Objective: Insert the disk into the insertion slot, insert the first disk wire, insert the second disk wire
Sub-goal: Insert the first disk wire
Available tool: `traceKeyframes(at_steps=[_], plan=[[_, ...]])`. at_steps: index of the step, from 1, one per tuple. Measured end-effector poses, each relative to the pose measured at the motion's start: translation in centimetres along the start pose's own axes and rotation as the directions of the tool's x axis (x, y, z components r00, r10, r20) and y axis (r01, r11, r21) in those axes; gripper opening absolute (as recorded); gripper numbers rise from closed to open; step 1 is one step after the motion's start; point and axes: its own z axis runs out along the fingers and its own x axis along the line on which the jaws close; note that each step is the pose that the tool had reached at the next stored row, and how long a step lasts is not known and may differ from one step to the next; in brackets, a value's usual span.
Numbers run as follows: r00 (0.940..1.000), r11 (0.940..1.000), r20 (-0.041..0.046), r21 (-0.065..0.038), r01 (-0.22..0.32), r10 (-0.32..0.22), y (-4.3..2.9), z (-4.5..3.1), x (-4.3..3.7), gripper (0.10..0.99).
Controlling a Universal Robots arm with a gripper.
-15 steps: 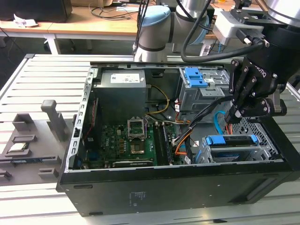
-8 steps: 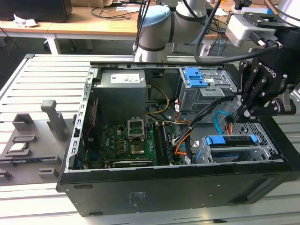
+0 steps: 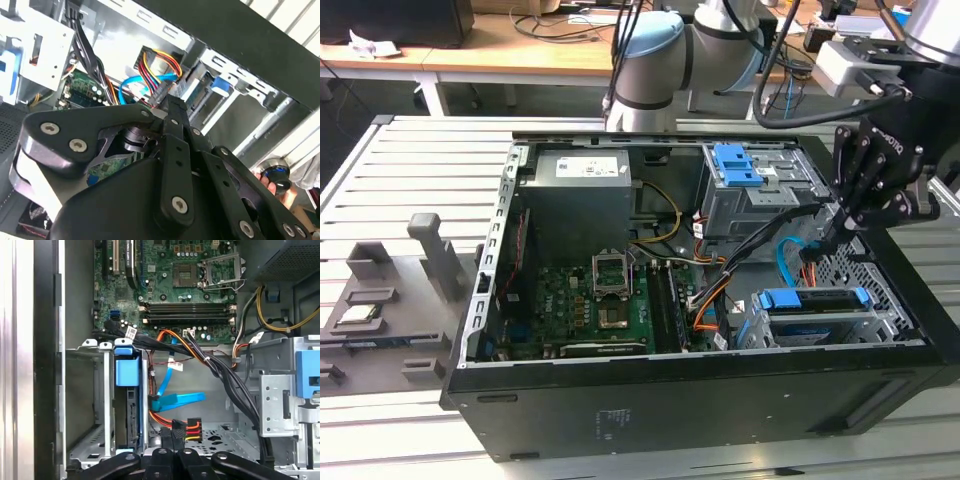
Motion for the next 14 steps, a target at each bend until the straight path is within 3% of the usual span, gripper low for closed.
traceKeyframes(at_steps=[2,11,13,14], plan=[[1.0,1.0,-0.0085,0.0,-0.001,0.001,-0.02,0.32,-0.61,0.106],[1.0,1.0,-0.0092,0.0,0.0,0.0,-0.05,0.64,-0.78,0.114],[1.0,1.0,-0.0092,0.0,0.0,0.0,-0.05,0.64,-0.78,0.235],[1.0,1.0,-0.0092,0.0,0.0,0.0,-0.05,0.64,-0.78,0.235]])
